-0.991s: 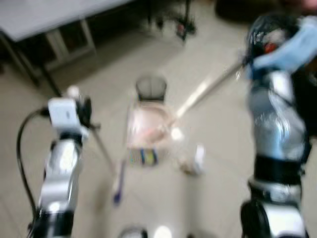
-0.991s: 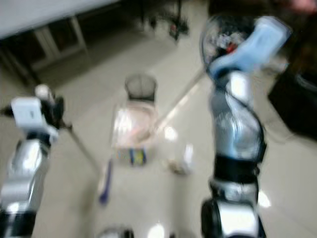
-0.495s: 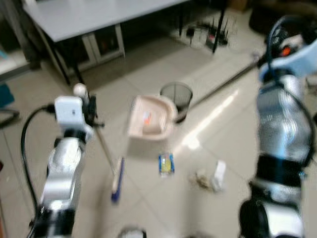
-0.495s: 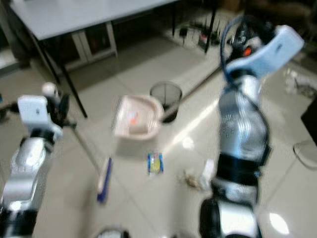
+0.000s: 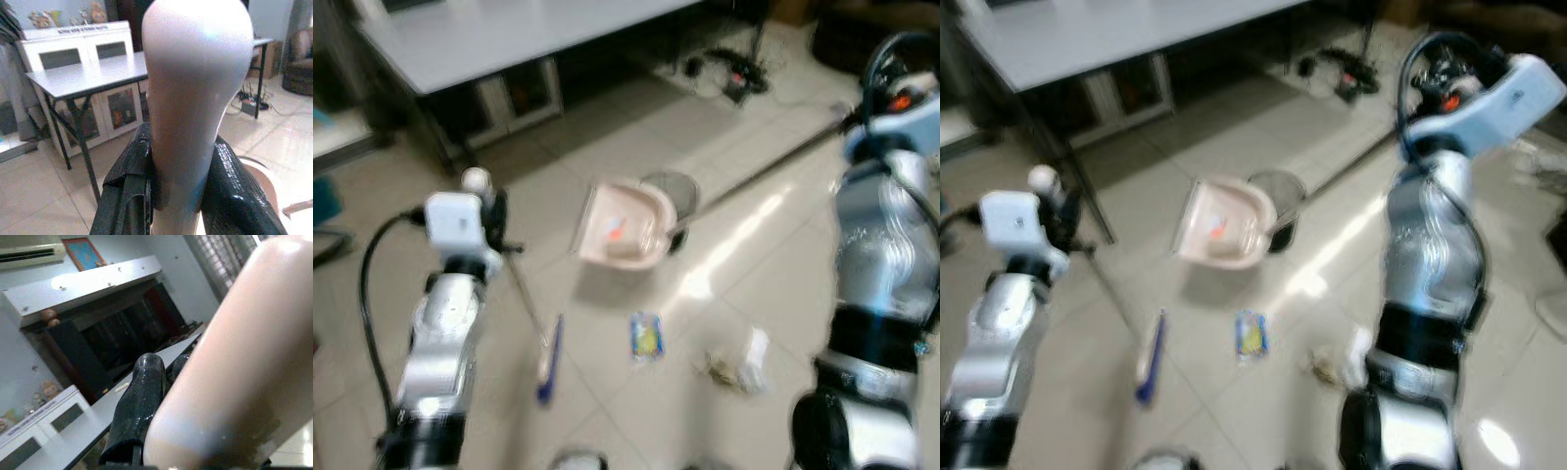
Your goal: Sweep floor
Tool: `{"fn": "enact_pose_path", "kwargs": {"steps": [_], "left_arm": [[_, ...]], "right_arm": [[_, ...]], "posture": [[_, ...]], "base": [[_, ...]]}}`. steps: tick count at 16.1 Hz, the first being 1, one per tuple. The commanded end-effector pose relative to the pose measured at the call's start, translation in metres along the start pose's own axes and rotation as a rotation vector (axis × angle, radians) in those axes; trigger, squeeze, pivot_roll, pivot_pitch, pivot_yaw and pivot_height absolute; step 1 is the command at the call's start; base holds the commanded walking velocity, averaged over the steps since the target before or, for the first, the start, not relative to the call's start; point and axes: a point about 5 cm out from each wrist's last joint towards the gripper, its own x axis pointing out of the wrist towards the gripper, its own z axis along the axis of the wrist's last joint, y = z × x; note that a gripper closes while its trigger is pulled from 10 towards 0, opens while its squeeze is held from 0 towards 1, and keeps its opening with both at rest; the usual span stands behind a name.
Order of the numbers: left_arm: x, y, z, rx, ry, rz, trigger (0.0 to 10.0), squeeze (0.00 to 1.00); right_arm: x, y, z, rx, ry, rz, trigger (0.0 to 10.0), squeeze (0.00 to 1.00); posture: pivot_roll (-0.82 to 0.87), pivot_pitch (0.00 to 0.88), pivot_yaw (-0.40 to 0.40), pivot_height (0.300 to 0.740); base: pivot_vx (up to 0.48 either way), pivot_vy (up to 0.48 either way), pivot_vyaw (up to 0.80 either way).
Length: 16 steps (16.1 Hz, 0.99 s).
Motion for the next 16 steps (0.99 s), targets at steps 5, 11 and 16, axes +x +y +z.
{"fn": "enact_pose_path", "kwargs": {"steps": [5,11,16], "left_arm": [[0.0032,-0.0041,0.0098,0.007,-0.047,0.000,10.0,0.00],[0.0026,-0.0037,0.0094,0.006,-0.048,0.012,10.0,0.00],[0.0022,-0.0047,0.0094,-0.001,-0.047,0.010,10.0,0.00]], "right_arm": [[0.0029,-0.0014,0.0156,0.001,-0.055,0.006,10.0,0.00],[0.0039,0.0004,0.0146,0.003,-0.053,0.013,10.0,0.00],[0.0032,-0.0021,0.0121,-0.032,-0.049,-0.010,10.0,0.00]], "posture": [[0.03,0.081,0.056,0.740],[0.02,0.080,0.053,0.740],[0.03,0.081,0.052,0.740]], "base": [[0.368,0.000,0.00],[0.372,0.000,0.00],[0.371,0.000,0.00]]}}
